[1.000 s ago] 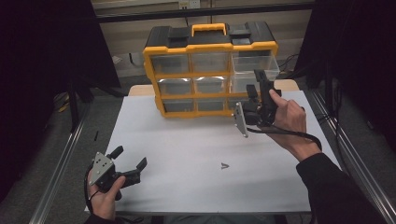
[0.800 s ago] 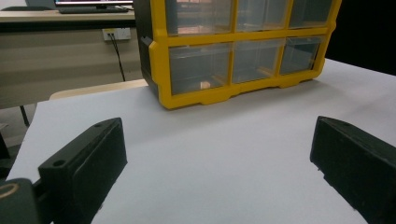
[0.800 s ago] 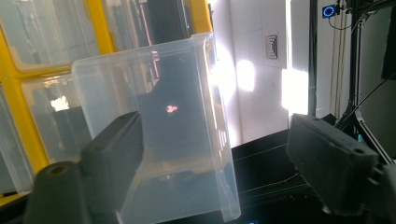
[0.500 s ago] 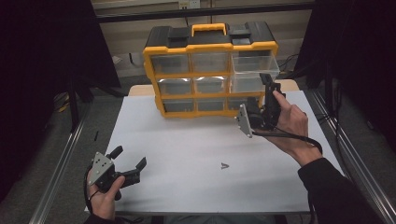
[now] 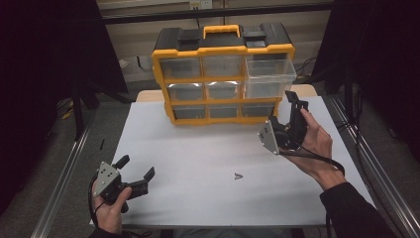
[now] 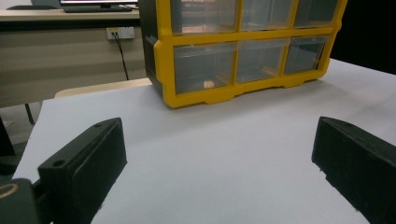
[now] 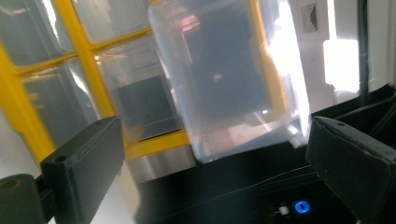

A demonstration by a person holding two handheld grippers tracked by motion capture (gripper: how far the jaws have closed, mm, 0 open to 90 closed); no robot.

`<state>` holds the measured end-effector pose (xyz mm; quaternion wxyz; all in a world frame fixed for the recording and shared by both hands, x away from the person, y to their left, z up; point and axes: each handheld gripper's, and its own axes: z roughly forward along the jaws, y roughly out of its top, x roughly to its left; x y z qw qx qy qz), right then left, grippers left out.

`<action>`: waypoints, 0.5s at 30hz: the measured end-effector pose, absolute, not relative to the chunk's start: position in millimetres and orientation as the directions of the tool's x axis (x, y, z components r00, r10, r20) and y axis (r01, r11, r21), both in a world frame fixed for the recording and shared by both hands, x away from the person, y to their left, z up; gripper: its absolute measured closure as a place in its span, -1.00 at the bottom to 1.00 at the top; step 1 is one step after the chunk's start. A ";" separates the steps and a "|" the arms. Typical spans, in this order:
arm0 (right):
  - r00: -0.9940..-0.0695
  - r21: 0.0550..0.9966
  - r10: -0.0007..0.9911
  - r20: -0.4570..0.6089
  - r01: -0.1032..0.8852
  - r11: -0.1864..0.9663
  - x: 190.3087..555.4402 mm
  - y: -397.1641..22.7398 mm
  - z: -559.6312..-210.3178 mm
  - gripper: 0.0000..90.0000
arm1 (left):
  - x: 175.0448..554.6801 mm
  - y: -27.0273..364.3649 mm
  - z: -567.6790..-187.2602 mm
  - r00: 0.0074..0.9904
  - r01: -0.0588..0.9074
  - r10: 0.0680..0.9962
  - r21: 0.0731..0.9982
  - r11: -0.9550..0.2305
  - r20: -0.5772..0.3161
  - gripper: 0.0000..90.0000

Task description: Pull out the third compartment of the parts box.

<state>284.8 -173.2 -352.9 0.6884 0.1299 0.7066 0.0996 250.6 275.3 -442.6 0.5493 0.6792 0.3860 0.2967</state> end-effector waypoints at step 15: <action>-0.113 0.523 0.533 -0.838 0.109 0.845 269.0 -195.6 -374.2 -0.90 | 250.5 276.0 -442.6 0.522 0.199 0.852 0.976 -0.085 -0.032 -0.94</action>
